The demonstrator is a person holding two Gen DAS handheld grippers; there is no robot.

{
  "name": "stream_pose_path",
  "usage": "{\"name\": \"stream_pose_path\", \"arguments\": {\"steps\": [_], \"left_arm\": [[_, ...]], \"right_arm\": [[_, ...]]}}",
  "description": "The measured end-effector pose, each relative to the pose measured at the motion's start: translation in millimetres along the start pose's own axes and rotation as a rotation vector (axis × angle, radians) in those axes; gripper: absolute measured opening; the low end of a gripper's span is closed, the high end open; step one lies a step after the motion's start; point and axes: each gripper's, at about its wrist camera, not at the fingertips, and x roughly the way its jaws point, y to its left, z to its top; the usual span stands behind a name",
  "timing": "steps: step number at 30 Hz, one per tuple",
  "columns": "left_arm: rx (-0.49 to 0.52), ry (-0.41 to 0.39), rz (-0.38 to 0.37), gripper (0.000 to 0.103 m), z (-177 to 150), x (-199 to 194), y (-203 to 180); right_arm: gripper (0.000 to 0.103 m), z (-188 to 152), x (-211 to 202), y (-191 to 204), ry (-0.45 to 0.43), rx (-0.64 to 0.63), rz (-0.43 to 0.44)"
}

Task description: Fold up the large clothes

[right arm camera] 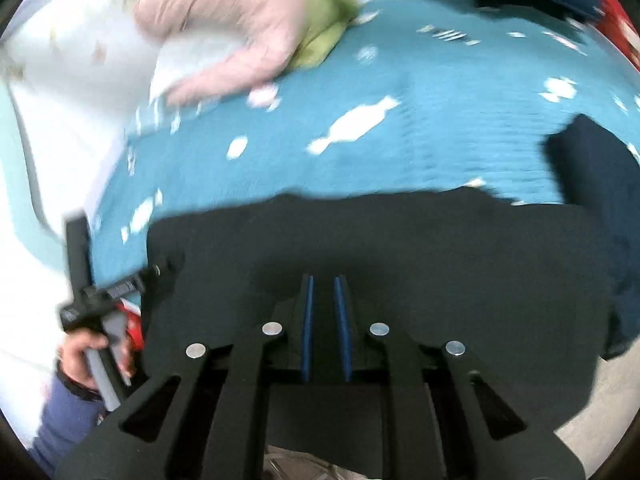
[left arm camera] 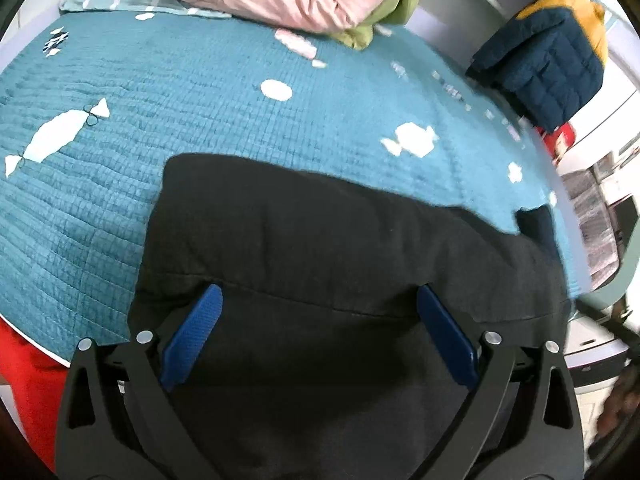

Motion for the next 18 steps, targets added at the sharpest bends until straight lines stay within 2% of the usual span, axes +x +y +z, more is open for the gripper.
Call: {"name": "stream_pose_path", "arguments": {"steps": [2,3,5,6,8,13,17,18], "left_arm": [[-0.024,-0.042,-0.058,0.097,-1.6,-17.2,6.1],[-0.037,-0.062,-0.088,0.097,-2.8,-26.2,9.6],[-0.08,-0.111,-0.134,0.097,-7.9,-47.8,21.3],[-0.103,-0.13,-0.145,0.097,-11.6,-57.3,28.7],[-0.151,-0.153,-0.13,0.097,-21.6,-71.6,45.7],[-0.294,-0.144,-0.1,0.097,-58.0,-79.0,91.4],[-0.392,-0.071,-0.082,0.097,-88.5,-63.8,117.0],[-0.4,-0.058,-0.076,0.097,-93.7,-61.6,120.5]], "right_arm": [[0.01,-0.9,37.0,3.3,0.082,0.036,-0.004],[0.007,-1.7,56.0,-2.1,0.105,0.056,-0.024],[0.005,-2.3,83.7,-18.2,0.131,0.114,-0.001],[0.003,-1.3,93.5,-28.7,0.137,0.166,0.026],[0.003,4.7,102.0,-33.2,0.148,0.18,0.029],[0.003,12.6,103.4,-18.6,0.15,0.141,-0.026],[0.005,1.7,69.7,-24.7,0.1,0.213,0.047],[0.011,-4.0,56.8,-20.9,0.086,0.214,0.065]]}}
